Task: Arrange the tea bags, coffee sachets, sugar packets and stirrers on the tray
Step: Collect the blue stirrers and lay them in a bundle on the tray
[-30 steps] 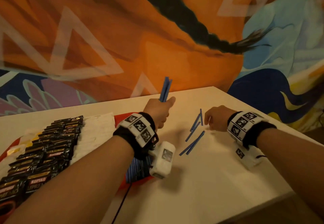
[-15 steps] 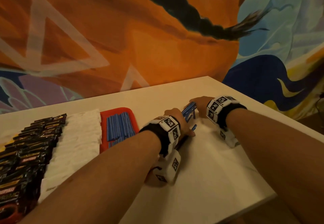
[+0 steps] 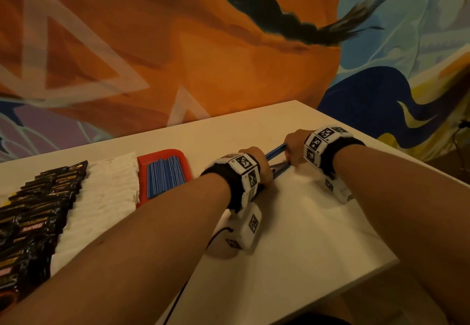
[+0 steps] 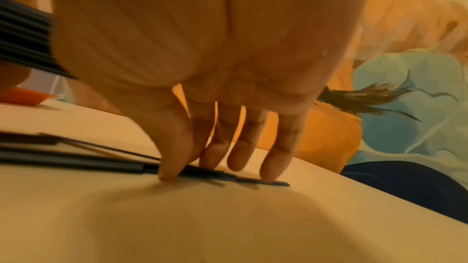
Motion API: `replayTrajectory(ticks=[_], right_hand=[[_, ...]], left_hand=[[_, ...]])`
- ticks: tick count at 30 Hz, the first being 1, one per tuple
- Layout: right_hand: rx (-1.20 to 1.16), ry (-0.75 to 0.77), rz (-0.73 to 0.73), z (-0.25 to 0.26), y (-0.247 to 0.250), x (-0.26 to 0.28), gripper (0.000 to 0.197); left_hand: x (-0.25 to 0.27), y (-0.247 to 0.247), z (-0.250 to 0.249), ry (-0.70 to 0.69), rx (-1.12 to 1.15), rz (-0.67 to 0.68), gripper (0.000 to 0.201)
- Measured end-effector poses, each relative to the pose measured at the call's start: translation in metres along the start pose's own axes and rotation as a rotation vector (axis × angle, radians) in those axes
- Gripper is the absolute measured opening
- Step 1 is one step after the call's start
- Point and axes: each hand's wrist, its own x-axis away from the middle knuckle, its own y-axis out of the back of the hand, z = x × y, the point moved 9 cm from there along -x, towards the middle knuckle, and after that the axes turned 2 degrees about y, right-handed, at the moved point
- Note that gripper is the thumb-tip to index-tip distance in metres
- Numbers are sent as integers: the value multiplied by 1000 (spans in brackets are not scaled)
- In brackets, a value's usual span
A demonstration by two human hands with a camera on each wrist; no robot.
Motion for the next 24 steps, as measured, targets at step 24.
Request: replayTrajectory(ticks=[24], right_hand=[[-252, -37, -10, -25, -3, 57, 20]], left_hand=[[37, 11, -4, -48, -155, 81, 40]])
